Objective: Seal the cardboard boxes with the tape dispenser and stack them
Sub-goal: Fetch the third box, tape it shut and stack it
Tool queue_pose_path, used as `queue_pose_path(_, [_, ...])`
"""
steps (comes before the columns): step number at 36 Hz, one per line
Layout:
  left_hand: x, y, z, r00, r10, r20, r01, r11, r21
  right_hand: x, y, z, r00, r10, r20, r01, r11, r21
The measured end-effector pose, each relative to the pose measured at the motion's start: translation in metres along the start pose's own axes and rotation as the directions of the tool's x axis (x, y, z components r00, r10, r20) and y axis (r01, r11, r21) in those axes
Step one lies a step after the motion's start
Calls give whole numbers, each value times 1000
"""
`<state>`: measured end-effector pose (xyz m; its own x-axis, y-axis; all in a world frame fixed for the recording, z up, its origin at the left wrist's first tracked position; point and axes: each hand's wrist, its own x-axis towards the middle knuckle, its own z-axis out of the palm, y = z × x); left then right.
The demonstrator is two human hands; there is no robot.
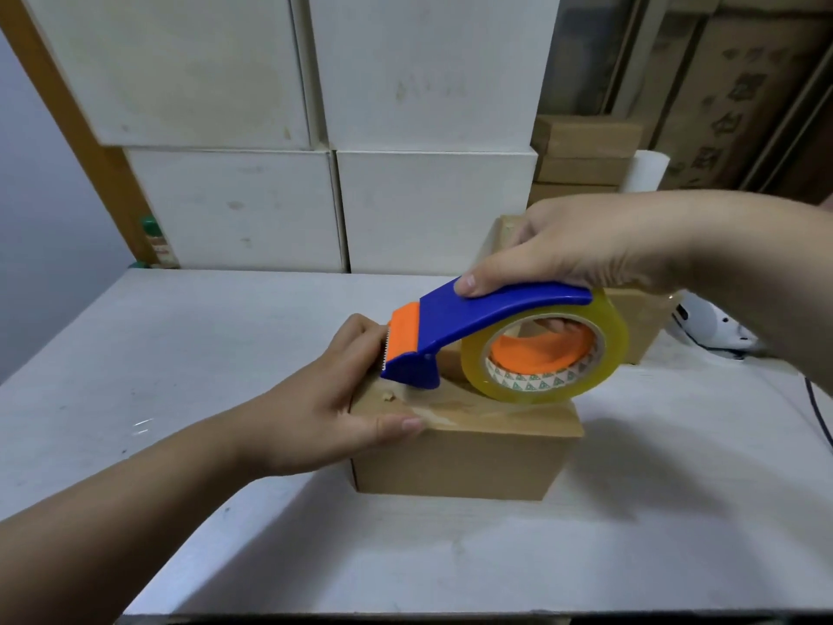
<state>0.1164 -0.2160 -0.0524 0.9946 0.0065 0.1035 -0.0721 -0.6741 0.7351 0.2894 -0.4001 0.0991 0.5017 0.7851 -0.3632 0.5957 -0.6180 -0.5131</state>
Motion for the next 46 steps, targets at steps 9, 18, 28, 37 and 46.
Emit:
queue_pose_path(9, [-2, -2, -1, 998, -65, -6, 65, 997, 40, -23, 41, -28, 997, 64, 30, -61, 994, -93])
queue_pose_path(18, [1, 14, -15, 992, -114, 63, 85, 933, 349, -28, 92, -25, 998, 58, 19, -59, 996, 60])
queue_pose_path(28, [40, 73, 19, 977, -132, 168, -33, 681, 732, -27, 92, -21, 998, 56, -21, -54, 996, 74])
queue_pose_path(37, [48, 72, 28, 975, -110, 191, -76, 645, 761, -25, 127, -12, 999, -3, -38, 10, 984, 179])
queue_pose_path(46, [49, 78, 28, 967, -158, 201, -52, 648, 760, -49, 189, -15, 997, -57, -43, 68, 941, 332])
